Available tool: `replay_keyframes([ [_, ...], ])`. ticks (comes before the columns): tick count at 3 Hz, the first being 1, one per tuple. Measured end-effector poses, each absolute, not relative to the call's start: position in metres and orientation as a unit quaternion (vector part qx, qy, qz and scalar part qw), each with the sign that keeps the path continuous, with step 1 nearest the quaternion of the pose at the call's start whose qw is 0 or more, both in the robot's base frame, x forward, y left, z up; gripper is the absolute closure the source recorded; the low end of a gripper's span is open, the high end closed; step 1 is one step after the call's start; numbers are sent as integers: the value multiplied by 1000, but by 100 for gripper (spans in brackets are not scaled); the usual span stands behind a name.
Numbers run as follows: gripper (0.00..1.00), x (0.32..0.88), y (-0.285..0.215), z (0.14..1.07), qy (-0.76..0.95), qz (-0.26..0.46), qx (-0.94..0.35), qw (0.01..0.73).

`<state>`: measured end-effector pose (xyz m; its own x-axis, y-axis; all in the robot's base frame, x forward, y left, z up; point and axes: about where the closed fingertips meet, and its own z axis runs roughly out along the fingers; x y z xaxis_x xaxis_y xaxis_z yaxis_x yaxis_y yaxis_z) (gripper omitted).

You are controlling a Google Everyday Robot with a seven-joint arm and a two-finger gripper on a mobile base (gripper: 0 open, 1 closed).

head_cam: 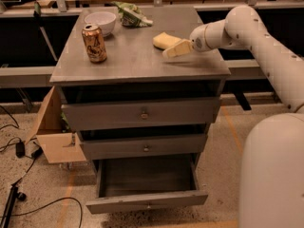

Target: Place sponge into bottom drawer

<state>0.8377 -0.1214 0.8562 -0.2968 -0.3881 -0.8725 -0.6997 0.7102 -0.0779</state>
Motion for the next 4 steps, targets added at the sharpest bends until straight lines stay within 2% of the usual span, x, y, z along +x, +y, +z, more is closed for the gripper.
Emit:
replay_keyframes([
  [1,18,844,-102,842,788,176,-359,469],
  [4,87,845,-94,833,787,182,-365,463],
])
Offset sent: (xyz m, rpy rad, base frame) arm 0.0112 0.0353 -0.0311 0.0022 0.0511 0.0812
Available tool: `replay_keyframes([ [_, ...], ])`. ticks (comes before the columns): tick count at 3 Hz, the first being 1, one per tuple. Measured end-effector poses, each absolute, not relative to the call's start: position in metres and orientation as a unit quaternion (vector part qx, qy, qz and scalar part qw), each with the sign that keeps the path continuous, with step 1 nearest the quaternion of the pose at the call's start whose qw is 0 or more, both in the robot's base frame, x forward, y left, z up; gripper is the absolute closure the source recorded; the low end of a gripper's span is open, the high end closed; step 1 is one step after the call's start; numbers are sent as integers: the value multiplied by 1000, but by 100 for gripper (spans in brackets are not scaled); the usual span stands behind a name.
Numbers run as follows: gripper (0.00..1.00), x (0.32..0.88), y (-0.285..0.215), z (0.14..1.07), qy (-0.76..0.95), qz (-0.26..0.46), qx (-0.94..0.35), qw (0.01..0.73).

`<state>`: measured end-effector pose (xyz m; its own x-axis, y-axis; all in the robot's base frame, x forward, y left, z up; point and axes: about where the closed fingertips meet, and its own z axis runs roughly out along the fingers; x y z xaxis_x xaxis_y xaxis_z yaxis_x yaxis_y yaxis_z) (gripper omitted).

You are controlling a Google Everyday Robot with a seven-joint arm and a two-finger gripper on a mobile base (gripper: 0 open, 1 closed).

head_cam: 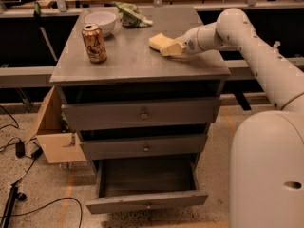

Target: Place sponge into bottom drawer

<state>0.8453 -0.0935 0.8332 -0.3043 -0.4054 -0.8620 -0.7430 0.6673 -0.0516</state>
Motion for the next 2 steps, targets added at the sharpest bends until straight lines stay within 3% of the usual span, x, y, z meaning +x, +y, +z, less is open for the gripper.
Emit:
replay_keyframes([
  [1,100,845,-94,833,787,182,-365,463],
  [2,100,845,-94,834,787,182,-365,463],
])
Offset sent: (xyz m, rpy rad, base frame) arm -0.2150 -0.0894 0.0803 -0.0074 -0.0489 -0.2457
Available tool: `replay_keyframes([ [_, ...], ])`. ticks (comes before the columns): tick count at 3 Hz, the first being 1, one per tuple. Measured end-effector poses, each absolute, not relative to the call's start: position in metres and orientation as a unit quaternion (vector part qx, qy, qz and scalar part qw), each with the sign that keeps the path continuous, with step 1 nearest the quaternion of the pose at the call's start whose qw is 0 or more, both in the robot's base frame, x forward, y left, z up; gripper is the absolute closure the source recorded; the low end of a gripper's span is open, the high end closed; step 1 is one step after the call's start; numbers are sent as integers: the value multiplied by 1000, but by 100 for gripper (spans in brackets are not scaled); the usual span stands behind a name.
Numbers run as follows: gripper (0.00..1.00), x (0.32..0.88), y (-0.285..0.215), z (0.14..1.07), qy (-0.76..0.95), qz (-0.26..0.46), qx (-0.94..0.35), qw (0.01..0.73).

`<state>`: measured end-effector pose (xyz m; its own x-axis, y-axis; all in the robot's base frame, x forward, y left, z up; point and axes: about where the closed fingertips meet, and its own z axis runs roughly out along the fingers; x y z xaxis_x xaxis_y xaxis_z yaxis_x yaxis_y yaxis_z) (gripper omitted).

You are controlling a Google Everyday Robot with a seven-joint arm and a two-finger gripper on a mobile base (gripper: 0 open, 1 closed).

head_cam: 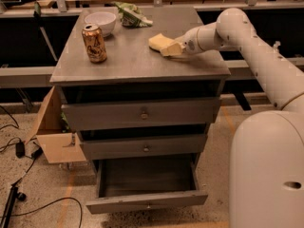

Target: Place sponge into bottom drawer

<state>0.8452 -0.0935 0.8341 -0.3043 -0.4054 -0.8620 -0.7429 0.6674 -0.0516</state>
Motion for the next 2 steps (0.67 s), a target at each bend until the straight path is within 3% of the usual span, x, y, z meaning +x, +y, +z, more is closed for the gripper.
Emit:
replay_keyframes([
  [2,100,845,-93,835,787,182,-365,463],
])
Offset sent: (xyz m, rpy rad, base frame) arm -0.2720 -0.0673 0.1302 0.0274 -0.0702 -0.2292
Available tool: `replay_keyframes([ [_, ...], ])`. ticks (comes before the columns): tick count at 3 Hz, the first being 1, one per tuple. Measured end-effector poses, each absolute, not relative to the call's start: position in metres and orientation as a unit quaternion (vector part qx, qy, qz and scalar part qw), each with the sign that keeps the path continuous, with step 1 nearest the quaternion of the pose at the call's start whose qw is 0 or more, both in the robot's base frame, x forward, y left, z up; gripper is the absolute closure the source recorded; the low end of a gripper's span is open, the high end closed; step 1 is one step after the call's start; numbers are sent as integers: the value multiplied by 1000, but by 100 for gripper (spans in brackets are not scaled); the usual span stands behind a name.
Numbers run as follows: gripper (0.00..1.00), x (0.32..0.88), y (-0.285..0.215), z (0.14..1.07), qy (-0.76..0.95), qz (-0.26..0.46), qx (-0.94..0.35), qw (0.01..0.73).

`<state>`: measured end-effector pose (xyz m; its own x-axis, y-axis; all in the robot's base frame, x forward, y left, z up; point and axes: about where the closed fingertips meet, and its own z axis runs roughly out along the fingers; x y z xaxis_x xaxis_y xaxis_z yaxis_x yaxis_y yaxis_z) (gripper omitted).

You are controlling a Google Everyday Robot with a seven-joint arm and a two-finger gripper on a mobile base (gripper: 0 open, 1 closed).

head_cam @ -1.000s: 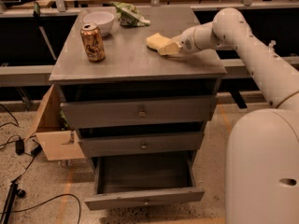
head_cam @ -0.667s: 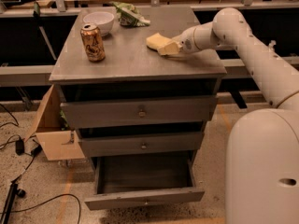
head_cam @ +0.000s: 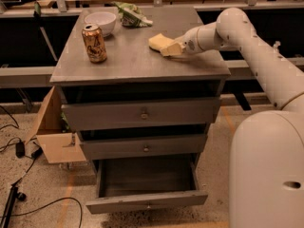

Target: Place sponge into bottom drawer

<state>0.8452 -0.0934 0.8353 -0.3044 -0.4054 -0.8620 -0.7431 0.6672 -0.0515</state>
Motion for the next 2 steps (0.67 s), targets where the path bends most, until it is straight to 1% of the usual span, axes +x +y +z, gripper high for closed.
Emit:
replay_keyframes([
  [2,100,845,-93,836,787,182,-365,463],
])
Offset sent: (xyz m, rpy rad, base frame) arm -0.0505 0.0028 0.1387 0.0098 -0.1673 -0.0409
